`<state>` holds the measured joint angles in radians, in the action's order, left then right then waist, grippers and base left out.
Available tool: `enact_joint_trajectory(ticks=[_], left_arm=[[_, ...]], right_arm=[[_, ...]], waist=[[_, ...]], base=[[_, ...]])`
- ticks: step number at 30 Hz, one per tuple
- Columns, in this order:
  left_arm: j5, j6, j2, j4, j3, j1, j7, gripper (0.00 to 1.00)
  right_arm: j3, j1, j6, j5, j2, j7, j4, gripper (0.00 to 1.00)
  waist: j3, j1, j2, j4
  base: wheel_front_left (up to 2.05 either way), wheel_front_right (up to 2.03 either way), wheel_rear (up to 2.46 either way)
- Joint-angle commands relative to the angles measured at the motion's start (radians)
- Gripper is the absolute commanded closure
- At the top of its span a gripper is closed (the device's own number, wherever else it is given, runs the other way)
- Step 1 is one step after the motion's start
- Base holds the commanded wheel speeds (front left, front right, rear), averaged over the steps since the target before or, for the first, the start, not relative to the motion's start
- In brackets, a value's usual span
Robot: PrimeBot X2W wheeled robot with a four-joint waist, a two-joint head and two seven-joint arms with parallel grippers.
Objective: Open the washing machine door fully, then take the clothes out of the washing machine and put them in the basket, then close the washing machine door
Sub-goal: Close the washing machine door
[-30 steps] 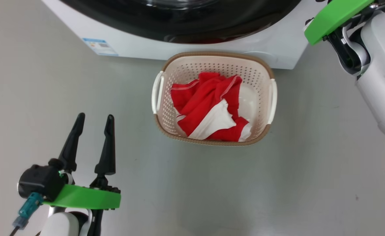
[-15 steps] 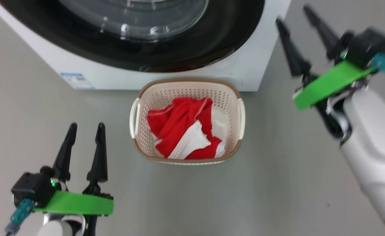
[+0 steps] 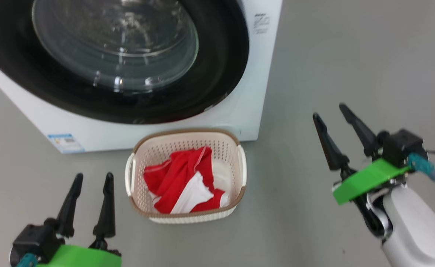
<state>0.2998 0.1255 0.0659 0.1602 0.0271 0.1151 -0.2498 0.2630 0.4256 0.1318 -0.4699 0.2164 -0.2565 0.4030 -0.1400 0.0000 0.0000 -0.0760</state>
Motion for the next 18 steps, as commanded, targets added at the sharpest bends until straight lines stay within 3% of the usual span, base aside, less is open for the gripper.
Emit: enact_joint_trajectory(ticks=[1,18], left_arm=[[-0.012,0.005,0.025,-0.025,0.035,-0.006,-0.012,0.0],[-0.061,0.005,0.042,-0.009,0.069,-0.119,-0.012,0.0]], right_arm=[[0.003,-0.022,-0.001,0.018,0.0,-0.005,-0.038,0.0],[-0.157,-0.3,-0.001,0.077,-0.044,-0.005,-0.208,0.0]], waist=[[0.068,0.0,0.0,0.05],[0.192,0.0,0.0,0.069]], base=[[0.0,0.0,0.0],[0.0,0.0,0.0]])
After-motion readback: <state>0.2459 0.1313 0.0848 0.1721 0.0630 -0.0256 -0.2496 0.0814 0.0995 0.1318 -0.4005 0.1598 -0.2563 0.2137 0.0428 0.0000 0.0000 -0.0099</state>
